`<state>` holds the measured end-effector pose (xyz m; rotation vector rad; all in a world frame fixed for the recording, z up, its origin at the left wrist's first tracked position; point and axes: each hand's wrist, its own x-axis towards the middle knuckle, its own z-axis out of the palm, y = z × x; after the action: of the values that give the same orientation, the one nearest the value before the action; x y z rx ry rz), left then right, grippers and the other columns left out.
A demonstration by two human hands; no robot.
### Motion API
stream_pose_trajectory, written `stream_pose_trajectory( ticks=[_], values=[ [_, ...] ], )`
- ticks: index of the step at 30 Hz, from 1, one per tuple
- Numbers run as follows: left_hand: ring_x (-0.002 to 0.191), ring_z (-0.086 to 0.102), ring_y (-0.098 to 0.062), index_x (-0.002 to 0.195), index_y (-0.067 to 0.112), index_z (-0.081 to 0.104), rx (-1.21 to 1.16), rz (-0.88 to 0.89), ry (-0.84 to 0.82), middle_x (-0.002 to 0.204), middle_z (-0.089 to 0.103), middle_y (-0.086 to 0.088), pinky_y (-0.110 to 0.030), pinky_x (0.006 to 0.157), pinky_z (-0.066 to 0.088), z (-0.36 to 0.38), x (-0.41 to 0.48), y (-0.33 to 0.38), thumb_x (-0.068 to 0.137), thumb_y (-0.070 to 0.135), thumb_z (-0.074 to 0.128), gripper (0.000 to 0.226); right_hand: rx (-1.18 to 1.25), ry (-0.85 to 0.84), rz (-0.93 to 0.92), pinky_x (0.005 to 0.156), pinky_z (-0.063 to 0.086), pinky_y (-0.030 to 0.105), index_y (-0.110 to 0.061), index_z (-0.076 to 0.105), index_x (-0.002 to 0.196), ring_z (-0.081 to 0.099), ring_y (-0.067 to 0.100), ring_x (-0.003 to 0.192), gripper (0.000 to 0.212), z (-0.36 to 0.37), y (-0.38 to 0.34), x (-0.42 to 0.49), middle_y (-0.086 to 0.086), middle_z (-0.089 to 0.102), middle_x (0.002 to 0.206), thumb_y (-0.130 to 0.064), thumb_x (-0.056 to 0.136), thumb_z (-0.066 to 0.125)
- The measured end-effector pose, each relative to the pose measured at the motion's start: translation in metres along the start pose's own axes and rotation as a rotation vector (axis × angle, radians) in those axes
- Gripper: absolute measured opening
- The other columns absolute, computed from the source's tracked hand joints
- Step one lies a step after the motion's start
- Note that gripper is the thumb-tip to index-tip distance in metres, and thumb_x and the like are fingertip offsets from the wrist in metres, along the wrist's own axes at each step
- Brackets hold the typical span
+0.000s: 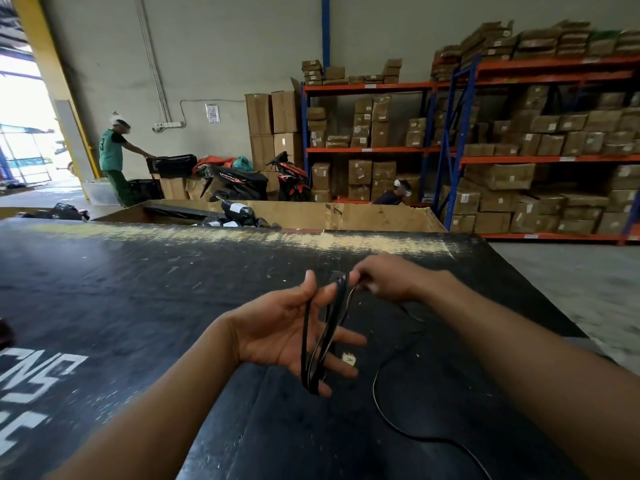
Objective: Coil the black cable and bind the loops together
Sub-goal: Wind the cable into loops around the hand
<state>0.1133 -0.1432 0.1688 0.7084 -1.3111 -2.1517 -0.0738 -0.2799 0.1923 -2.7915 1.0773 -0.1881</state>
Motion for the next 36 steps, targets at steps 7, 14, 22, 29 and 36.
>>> stream_pose_trajectory(
  ticks=[7, 14, 22, 29, 36],
  values=[
    [0.134, 0.032, -0.058, 0.139, 0.057, 0.038, -0.001, -0.092, 0.156, 0.156, 0.027, -0.023, -0.076, 0.102, 0.022, -0.015, -0.001, -0.014, 0.086, 0.068, 0.035, 0.054, -0.038, 0.102, -0.017, 0.073, 0.049, 0.028, -0.018, 0.068, 0.097, 0.062, 0.015, 0.088, 0.012, -0.050, -0.007, 0.012, -0.001, 0.068, 0.095, -0.015, 0.093, 0.056],
    [0.126, 0.042, -0.061, 0.135, 0.053, 0.047, -0.108, 0.020, 0.356, 0.155, 0.028, -0.025, -0.074, 0.097, 0.036, -0.042, -0.008, -0.017, 0.087, 0.069, 0.037, 0.052, 0.009, 0.158, -0.069, 0.054, 0.031, 0.021, -0.023, 0.069, 0.086, 0.052, 0.000, 0.067, 0.014, -0.065, -0.032, -0.009, -0.012, 0.060, 0.073, -0.028, 0.094, 0.059],
    [0.118, 0.047, -0.065, 0.137, 0.043, 0.049, -0.203, 0.197, 0.500, 0.151, 0.031, -0.029, -0.076, 0.096, 0.036, -0.060, -0.016, 0.006, 0.089, 0.066, 0.034, 0.055, 0.248, -0.058, -0.146, 0.058, 0.045, 0.027, -0.024, 0.065, 0.074, 0.055, -0.001, 0.049, 0.024, -0.031, -0.065, -0.048, -0.005, 0.067, 0.063, -0.031, 0.096, 0.057],
    [0.117, 0.046, -0.066, 0.131, 0.042, 0.056, -0.196, 0.300, 0.480, 0.149, 0.035, -0.030, -0.076, 0.090, 0.041, -0.053, -0.016, 0.029, 0.091, 0.065, 0.031, 0.053, 0.400, -0.243, -0.206, 0.053, 0.040, 0.014, -0.010, 0.067, 0.084, 0.053, -0.004, 0.048, 0.028, 0.029, -0.073, -0.068, 0.009, 0.078, 0.085, -0.027, 0.098, 0.050],
    [0.122, 0.043, -0.064, 0.131, 0.043, 0.057, -0.193, 0.331, 0.403, 0.153, 0.028, -0.028, -0.074, 0.092, 0.042, -0.033, -0.007, 0.033, 0.091, 0.064, 0.032, 0.052, 0.645, -0.393, -0.211, 0.084, 0.049, 0.027, 0.010, 0.065, 0.100, 0.062, 0.014, 0.084, 0.033, 0.070, -0.078, -0.076, 0.029, 0.072, 0.102, -0.015, 0.101, 0.044]
  ],
)
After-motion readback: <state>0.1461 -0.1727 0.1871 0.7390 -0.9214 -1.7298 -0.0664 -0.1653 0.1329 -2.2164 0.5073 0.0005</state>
